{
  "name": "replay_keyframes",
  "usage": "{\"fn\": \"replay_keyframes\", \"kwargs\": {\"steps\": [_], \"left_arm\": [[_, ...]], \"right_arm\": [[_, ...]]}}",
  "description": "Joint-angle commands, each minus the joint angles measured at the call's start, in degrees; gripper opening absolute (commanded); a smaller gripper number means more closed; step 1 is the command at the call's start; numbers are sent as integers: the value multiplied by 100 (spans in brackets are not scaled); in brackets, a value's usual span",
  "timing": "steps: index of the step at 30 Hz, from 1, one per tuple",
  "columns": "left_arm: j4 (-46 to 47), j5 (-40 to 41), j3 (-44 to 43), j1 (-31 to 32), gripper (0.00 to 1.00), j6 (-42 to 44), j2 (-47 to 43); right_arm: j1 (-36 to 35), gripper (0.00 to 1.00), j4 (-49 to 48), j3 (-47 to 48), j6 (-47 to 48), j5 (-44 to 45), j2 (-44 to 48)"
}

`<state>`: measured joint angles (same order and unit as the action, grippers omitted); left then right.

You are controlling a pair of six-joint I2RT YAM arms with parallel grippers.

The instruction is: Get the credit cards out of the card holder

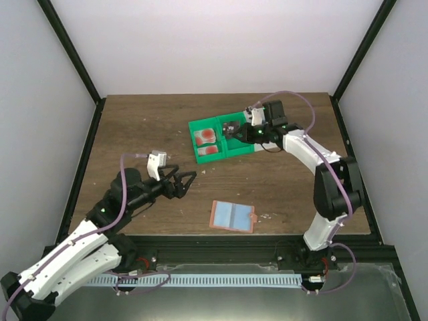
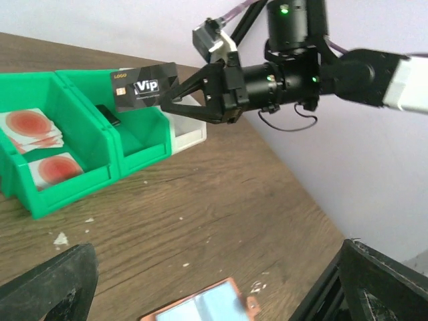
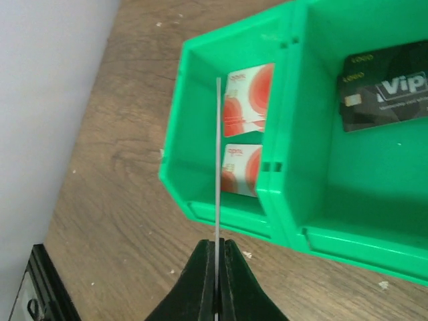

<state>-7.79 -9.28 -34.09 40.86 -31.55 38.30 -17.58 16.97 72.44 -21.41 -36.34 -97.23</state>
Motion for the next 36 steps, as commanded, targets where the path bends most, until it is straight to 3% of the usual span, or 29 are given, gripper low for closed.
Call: {"fn": "replay_keyframes", "kwargs": {"steps": [1,13,36], "left_arm": [[-801,146,-65,-16,100,942,-423],[-811,160,263,-22,100,1254,-804],[-798,325,344,-18,100,1213,-895]], "right_arm": [[63,1,568,551,64,275,-379],[167,0,1155,1725,60,808,-1546],[217,1,2024,3645,558,353,-3330]]}}
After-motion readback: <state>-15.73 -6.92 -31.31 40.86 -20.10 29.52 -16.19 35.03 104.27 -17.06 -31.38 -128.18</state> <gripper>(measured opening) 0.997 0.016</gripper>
